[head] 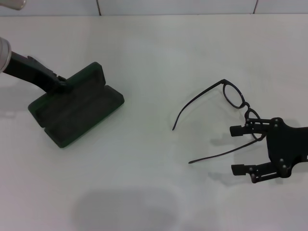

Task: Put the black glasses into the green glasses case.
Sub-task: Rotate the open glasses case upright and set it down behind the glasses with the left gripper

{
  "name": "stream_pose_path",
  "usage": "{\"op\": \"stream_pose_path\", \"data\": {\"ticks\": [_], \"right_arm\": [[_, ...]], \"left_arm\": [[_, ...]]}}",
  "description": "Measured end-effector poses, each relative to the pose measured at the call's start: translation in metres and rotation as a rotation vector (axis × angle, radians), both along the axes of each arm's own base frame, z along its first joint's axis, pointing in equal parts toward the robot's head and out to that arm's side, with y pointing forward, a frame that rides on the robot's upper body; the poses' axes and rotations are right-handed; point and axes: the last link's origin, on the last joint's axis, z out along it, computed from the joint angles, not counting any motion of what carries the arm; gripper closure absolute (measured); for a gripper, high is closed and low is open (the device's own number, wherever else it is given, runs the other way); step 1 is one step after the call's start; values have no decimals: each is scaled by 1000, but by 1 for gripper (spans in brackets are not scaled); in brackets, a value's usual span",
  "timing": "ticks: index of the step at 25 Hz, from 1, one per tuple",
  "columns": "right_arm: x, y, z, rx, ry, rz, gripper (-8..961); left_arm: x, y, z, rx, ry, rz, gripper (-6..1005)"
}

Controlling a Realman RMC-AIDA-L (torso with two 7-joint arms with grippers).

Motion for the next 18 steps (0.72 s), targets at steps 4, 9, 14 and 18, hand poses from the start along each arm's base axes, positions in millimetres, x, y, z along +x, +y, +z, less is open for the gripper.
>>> {"op": "stream_pose_path", "data": {"ticks": [4,9,14,18], "right_arm": [[1,0,0,5,1,-6,82],[2,-1,0,4,0,-7,82],[2,-2,0,-1,4,-8,82],[2,-3,0,-4,4,-9,83]], "left_arm": [[13,3,-1,-21,4,-86,761],[38,7,-4,-49,13,-232,792],[57,8,-18,-104,20,-511,792],[61,10,-29,-108,55,-663,793]]}}
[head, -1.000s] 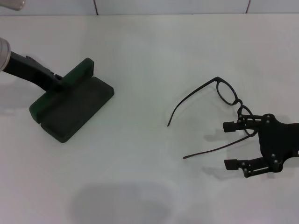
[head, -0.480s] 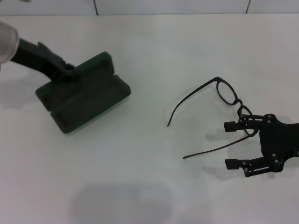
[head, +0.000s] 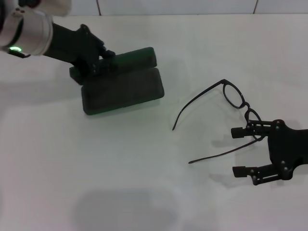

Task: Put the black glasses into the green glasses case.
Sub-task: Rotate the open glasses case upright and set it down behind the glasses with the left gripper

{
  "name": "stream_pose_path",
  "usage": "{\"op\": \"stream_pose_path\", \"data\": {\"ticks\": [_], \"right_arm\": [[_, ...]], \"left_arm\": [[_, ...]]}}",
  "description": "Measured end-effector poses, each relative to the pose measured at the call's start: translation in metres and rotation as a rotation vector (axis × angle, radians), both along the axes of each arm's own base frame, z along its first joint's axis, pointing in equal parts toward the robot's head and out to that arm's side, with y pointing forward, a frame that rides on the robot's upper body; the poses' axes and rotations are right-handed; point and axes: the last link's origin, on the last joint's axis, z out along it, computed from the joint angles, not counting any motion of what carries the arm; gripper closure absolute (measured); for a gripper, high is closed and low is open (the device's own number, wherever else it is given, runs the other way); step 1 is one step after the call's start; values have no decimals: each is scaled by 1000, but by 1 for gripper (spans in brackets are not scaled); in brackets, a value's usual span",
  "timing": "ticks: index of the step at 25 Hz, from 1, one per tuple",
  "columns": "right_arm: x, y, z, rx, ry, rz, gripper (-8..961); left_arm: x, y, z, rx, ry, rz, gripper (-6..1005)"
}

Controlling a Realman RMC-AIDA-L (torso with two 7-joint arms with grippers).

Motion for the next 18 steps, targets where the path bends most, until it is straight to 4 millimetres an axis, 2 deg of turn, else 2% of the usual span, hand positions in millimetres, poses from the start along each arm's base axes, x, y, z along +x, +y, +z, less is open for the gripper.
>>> {"op": "stream_pose_path", "data": {"ticks": [7,18], "right_arm": [[1,-2,-1,-8,3,-4,83],[1,-2,-1,-9,3,-7,83]], "left_arm": [[-5,-4,-13,-32,43,-139,793],[-10,-6,-21,-59,54,-139,768]]}}
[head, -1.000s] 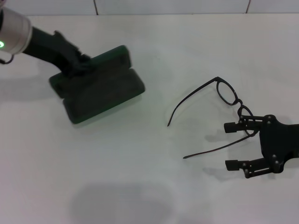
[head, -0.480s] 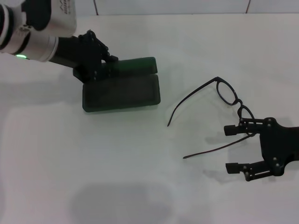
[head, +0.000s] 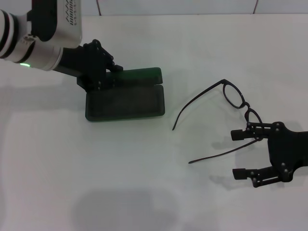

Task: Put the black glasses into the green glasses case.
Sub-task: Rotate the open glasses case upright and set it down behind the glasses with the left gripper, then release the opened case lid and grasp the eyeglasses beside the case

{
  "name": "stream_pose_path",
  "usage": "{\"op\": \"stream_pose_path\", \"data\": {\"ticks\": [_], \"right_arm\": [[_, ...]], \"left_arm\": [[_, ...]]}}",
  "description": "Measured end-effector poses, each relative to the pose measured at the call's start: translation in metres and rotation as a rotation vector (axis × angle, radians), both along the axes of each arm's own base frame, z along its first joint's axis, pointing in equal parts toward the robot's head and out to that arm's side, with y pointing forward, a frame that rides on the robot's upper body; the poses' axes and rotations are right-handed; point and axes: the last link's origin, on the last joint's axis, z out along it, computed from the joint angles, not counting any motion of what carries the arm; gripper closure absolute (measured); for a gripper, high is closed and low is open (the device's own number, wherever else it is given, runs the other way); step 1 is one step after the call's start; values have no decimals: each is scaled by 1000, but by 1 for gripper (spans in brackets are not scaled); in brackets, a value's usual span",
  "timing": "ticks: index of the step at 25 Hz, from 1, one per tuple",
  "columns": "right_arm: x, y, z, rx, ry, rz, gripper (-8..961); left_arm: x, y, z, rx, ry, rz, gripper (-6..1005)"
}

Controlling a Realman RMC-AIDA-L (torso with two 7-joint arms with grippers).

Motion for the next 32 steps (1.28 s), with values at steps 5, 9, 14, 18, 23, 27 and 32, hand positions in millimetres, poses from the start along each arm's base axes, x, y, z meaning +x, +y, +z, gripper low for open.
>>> {"op": "stream_pose_path", "data": {"ticks": [5,9,14,18,23,27,32], "right_arm": [[0,1,0,5,-3,-2,82],[0,1,0,5,-4,-2,82],[0,1,-1,4,-2,-1,82],[-1,1,-1,4,-1,-1,82],[-1,1,-1,3,-1,-1,82],[-1,1,-1,3,-1,0,83],[-1,1,-1,4,0,0,83]], "left_arm": [[-4,-2,-1,-6,6,-9,744],[-4,-3,-2,-9,8,-15,725],[-7,-4,-2,8,12,-16,701],[-9,-5,-3,16,-3,-11,682],[-10,-9,-9,-2,12,-22,658],[-12,-9,-9,10,12,-18,639],[-10,-11,-7,21,-18,-24,615]]}}
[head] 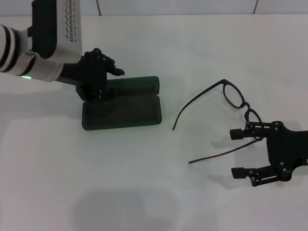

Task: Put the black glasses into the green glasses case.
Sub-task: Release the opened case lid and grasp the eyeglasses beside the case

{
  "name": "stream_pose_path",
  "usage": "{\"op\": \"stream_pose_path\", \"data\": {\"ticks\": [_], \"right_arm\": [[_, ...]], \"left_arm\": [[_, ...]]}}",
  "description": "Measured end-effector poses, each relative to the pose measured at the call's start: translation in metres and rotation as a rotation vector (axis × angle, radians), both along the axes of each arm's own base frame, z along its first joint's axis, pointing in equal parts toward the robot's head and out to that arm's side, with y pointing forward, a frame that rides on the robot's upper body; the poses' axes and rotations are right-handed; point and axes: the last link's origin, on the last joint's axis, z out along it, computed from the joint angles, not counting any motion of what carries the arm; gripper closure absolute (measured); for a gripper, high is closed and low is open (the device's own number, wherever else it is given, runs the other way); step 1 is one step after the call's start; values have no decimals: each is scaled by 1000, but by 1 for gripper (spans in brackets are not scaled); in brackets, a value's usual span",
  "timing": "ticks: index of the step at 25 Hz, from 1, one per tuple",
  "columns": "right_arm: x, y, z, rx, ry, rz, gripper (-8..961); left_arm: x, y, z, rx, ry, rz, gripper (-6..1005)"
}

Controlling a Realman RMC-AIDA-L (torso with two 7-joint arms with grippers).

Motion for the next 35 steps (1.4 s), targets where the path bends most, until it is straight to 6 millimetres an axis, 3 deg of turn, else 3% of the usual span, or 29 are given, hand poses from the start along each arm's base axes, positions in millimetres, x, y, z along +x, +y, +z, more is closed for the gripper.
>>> {"op": "stream_pose_path", "data": {"ticks": [4,9,14,18,20,25,29,31,35], "right_arm": [[0,0,1,2,3,-1,82],[-1,2,5,-8,14,-47,82],[-5,18,27,-12,24,-189,83],[-12,44,60,-11,-7,-344,83],[-20,60,79,-36,-68,-443,83],[-41,92,102,-103,-234,-686,83],[-61,113,104,-105,-375,-825,84],[-70,122,99,-99,-457,-883,84],[-95,137,66,-57,-643,-921,84]], "left_arm": [[3,-3,5,15,-34,-3,562],[2,-16,20,39,-207,105,495],[-42,-52,26,12,-361,264,489],[-75,-81,26,37,-516,365,484],[-88,-92,23,31,-560,395,442],[-113,-122,0,-30,-589,458,315],[-120,-133,-9,-50,-588,452,139],[-119,-134,-10,-64,-588,446,128],[-117,-137,-9,-93,-586,434,112]]}}
